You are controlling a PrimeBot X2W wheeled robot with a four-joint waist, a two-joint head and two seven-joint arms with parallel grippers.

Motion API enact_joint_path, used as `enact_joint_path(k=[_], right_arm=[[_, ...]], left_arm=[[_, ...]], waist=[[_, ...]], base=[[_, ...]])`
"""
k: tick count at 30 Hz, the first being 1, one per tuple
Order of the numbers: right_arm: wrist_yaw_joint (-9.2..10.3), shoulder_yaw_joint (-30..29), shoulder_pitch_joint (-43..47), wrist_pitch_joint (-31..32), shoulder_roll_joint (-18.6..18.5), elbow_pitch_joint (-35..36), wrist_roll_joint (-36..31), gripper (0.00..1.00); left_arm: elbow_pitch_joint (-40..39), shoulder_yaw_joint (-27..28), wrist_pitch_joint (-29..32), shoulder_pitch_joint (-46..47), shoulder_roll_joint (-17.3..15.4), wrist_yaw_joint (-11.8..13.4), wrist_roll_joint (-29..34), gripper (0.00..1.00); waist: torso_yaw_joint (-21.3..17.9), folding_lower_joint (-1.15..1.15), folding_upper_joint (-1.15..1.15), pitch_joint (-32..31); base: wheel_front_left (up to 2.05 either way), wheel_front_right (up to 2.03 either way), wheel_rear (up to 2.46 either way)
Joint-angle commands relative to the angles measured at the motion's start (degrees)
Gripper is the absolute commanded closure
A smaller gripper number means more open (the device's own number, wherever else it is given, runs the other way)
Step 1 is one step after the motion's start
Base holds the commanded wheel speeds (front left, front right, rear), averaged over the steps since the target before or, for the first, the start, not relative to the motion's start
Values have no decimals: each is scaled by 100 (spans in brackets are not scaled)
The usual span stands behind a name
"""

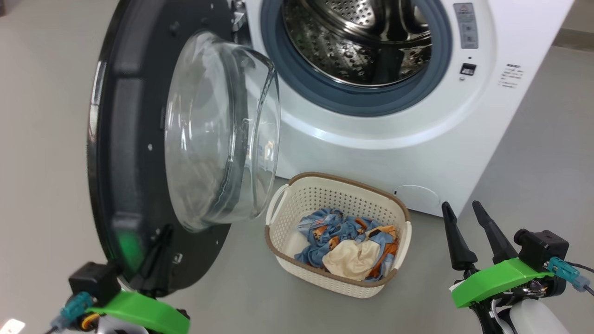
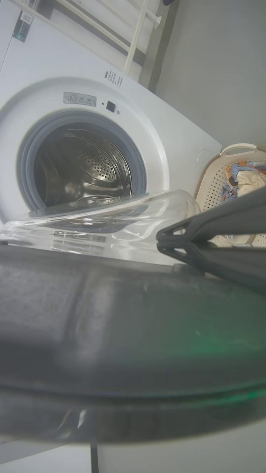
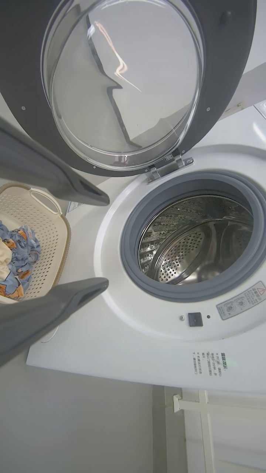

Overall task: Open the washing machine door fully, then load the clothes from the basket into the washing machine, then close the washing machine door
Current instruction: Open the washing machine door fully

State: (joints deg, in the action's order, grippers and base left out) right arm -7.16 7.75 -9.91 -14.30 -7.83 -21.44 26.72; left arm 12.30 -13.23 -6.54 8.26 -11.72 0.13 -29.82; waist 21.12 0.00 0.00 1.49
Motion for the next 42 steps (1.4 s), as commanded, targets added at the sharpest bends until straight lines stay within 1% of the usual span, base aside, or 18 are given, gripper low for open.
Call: enact_joint_path(k=[1,4,10,25,30,33,38,42], right_arm=[[-33,143,-165,-70,-60,123,0,0],[-33,157,-195,-70,-60,116,-6,0],[-33,190,-193,-70,-50,104,-9,0],[-33,152,-438,-70,17,131,-93,0],[-33,153,-572,-70,44,120,-134,0],[-33,159,-648,-70,47,94,-150,0],[-33,186,-752,-70,46,54,-169,0],[-33,235,-850,-70,36,22,-152,0]], left_arm=[[4,366,0,394,-238,81,-61,100],[199,465,-6,524,-312,95,-109,100],[646,648,-62,764,-439,35,-247,100],[2052,791,-73,2054,-920,-295,-344,100],[2642,867,-71,2562,-1084,-374,-412,100],[3028,901,-74,2874,-1160,-488,-507,100],[3623,772,-137,3371,-1336,-640,-478,100],[4100,714,-196,3720,-1447,-707,-531,100]], waist=[[128,0,0,80],[217,0,0,136],[394,0,0,209],[740,0,0,638],[784,0,0,838],[802,0,0,935],[801,0,0,1036],[750,0,0,1081]], base=[[0,0,0],[0,0,0],[0,0,0],[0,0,0],[0,0,0],[0,0,0],[0,0,0],[0,0,0]])
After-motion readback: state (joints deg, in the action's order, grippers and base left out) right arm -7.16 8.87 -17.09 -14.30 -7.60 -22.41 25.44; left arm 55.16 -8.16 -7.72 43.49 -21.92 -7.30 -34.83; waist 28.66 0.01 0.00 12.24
